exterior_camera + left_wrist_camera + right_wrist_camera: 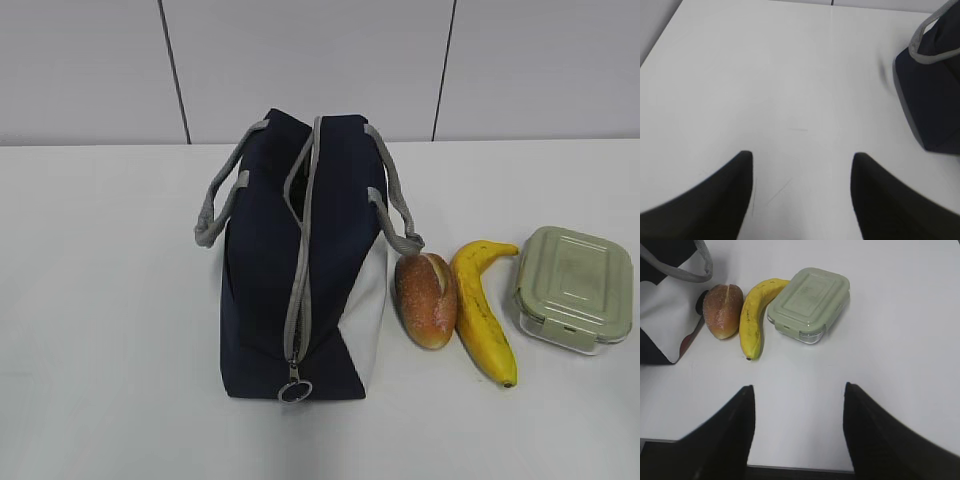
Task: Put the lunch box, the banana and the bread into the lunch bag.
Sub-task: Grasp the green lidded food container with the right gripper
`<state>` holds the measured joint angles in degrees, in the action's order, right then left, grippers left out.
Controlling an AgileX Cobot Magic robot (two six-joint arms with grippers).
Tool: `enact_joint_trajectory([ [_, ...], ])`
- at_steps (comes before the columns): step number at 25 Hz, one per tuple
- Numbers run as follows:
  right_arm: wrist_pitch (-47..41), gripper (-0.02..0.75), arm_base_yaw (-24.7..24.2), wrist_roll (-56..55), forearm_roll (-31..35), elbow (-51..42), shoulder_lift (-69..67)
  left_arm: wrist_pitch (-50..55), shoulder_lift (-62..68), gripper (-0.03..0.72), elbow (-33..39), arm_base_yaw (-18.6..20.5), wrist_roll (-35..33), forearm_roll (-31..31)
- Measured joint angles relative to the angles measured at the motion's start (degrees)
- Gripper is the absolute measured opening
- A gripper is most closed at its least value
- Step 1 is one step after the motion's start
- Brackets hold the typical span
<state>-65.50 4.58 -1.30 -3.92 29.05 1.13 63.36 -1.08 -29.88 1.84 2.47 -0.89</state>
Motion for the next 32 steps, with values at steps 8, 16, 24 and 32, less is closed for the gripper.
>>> enact_joint_trajectory([
  [8,0.0,0.417,0.0,0.0,0.0,0.0,0.0,0.0,0.0,0.434,0.0,0.0,0.0,0.0],
  [16,0.0,0.417,0.0,0.0,0.0,0.0,0.0,0.0,0.0,0.434,0.0,0.0,0.0,0.0],
  [24,0.0,0.417,0.0,0.0,0.0,0.0,0.0,-0.2,7.6,0.434,-0.6,0.0,0.0,-7.1],
  [32,0.0,0.417,0.0,0.0,0.0,0.0,0.0,-1.3,29.0,0.434,-11.0,0.0,0.0,-12.4],
])
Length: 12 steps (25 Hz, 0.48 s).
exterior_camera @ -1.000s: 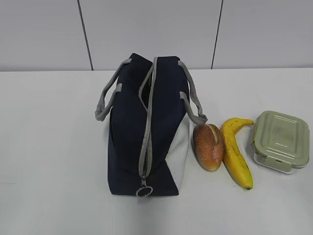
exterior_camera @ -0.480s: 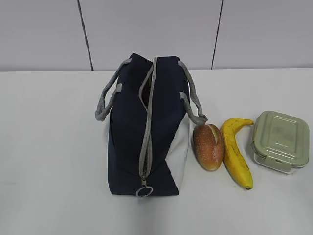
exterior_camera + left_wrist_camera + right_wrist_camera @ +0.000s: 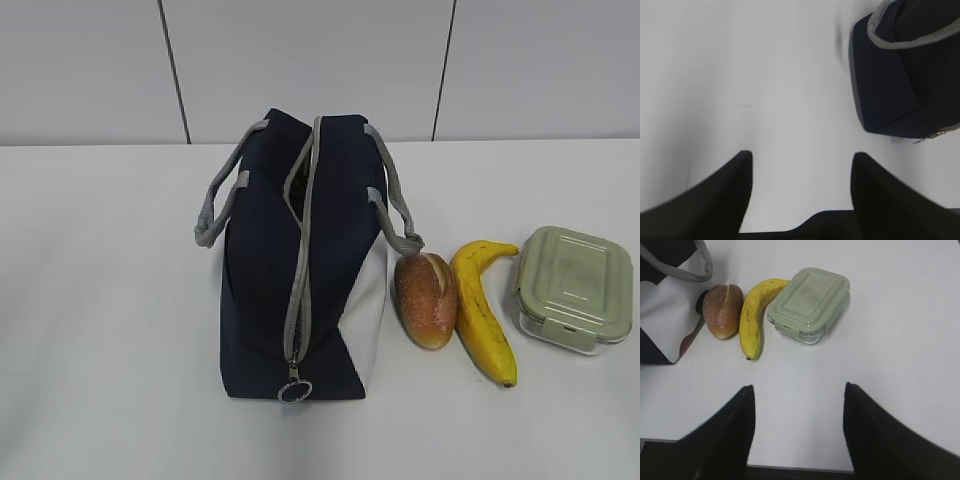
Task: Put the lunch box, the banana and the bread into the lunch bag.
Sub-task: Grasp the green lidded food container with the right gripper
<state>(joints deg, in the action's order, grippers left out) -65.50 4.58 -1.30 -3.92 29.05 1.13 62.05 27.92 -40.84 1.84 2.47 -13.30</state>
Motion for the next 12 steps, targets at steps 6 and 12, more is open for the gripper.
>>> enact_joint_trajectory([
  [6,0.0,0.417,0.0,0.0,0.0,0.0,0.0,-0.3,17.3,0.434,-8.8,-1.2,-4.7,-5.3],
  [12,0.0,0.417,0.0,0.0,0.0,0.0,0.0,-0.2,34.5,0.434,-19.9,-5.7,-6.0,-6.2],
])
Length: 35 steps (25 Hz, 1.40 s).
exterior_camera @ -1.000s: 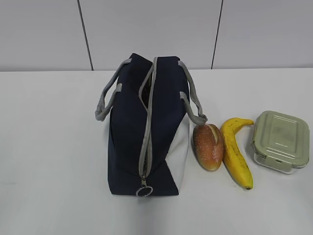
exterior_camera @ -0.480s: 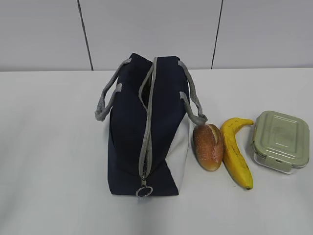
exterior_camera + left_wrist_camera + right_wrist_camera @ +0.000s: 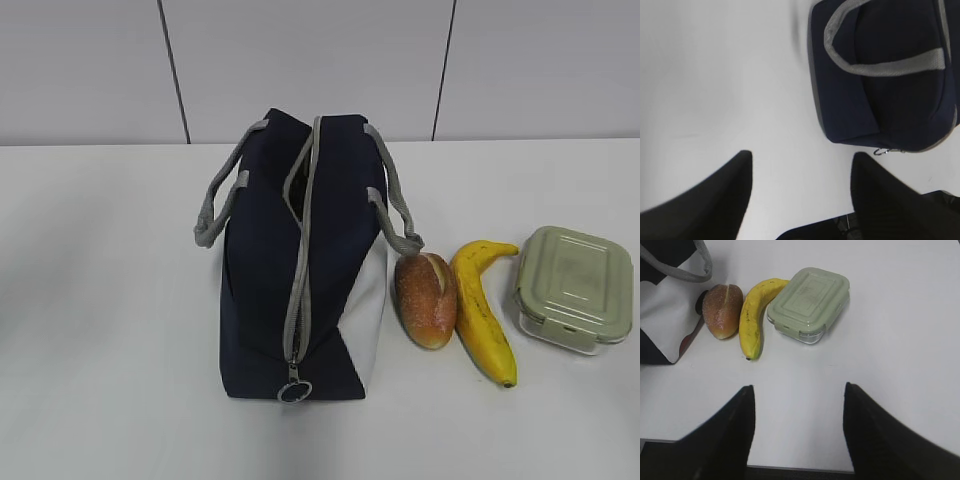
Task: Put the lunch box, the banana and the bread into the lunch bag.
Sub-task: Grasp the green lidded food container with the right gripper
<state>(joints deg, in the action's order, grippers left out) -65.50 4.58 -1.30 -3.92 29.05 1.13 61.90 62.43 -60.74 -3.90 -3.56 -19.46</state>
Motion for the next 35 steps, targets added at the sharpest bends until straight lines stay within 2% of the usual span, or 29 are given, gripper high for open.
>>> enact_joint_trajectory([
  [9,0.0,0.417,0.0,0.0,0.0,0.0,0.0,-0.8,20.0,0.434,-18.1,-8.5,0.0,-0.2],
  [16,0.0,0.417,0.0,0.0,0.0,0.0,0.0,-0.1,31.8,0.435,-27.5,-14.5,0.0,-0.3],
  [25,0.0,0.417,0.0,0.0,0.0,0.0,0.0,1.1,38.1,0.466,-34.5,-19.6,2.9,-0.4],
  [35,0.0,0.417,0.0,0.0,0.0,0.0,0.0,2.6,43.5,0.468,-36.8,-20.3,5.7,-0.4],
])
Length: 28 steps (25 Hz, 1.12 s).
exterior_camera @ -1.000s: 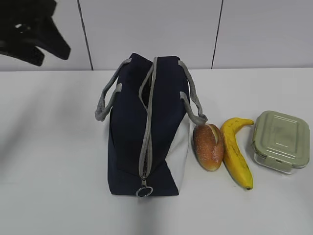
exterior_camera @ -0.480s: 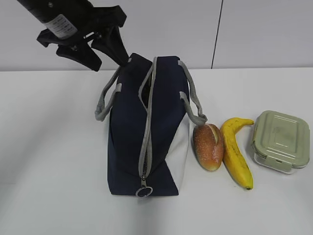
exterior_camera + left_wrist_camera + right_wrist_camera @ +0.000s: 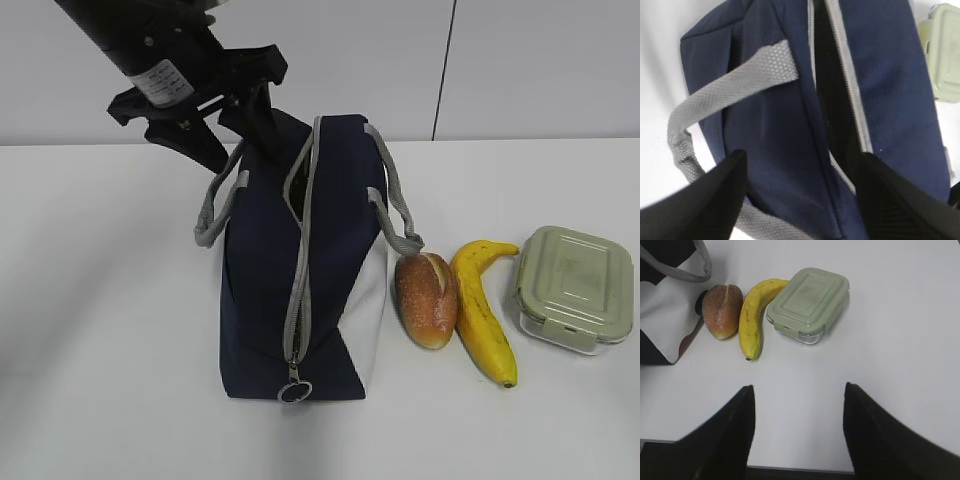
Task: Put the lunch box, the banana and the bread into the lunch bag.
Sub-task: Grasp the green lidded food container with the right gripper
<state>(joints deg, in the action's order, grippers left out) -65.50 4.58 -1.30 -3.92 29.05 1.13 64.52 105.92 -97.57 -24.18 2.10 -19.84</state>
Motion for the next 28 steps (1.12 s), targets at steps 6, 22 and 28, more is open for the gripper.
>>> enact_joint_trajectory([
  [6,0.0,0.417,0.0,0.0,0.0,0.0,0.0,0.2,1.9,0.469,-0.1,0.0,0.1,0.0],
  [22,0.0,0.417,0.0,0.0,0.0,0.0,0.0,-1.0,2.7,0.014,-0.1,0.0,0.1,0.1],
  [28,0.0,0.417,0.0,0.0,0.0,0.0,0.0,-0.9,2.7,0.011,-0.1,0.0,0.1,0.0],
])
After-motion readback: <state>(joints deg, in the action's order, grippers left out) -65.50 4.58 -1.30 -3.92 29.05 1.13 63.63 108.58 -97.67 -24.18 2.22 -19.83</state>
